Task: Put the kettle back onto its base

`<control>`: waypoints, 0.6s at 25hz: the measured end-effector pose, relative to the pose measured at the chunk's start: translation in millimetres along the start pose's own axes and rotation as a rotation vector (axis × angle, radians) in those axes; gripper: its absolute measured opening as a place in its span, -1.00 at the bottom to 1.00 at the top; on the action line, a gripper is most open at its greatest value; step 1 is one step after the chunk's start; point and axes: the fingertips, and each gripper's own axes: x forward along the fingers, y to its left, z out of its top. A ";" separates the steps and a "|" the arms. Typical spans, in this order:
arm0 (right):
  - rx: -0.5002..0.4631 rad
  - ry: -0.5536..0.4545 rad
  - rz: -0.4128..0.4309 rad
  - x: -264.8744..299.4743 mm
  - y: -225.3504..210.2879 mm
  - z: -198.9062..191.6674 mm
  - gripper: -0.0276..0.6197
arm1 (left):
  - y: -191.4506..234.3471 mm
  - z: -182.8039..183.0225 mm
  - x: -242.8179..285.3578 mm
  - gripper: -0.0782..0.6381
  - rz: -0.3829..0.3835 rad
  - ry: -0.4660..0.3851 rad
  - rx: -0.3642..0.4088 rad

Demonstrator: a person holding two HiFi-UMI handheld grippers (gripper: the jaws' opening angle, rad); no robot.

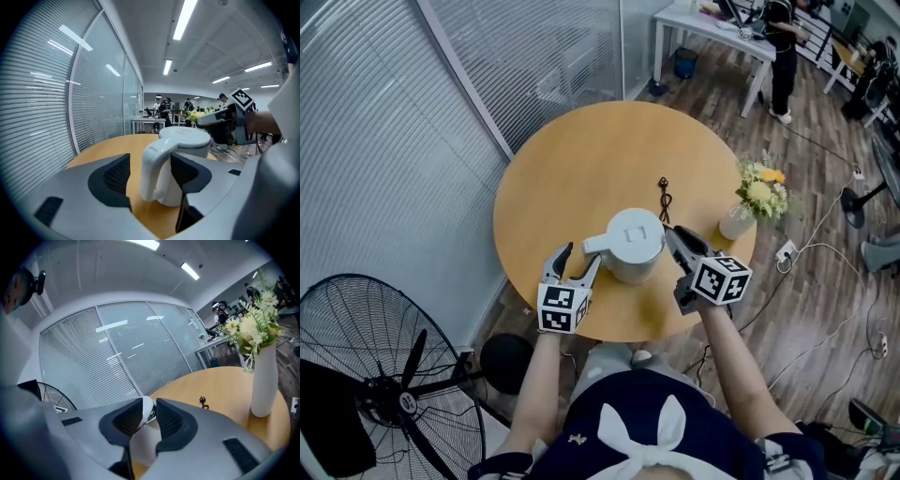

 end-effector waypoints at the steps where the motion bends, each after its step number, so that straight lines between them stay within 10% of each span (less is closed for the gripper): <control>1: 0.001 -0.003 0.003 -1.4 1.7 1.1 -0.66 | 0.7 5.1 -3.0 -0.02 0.004 -0.015 -0.006; 10: -0.017 -0.033 0.024 -23.1 18.9 4.1 -0.71 | -21.3 48.3 -30.2 -0.03 -0.017 -0.130 0.001; 15: -0.066 -0.032 0.045 -34.6 34.3 1.8 -0.76 | -40.5 58.9 -40.2 -0.38 -0.023 -0.159 0.022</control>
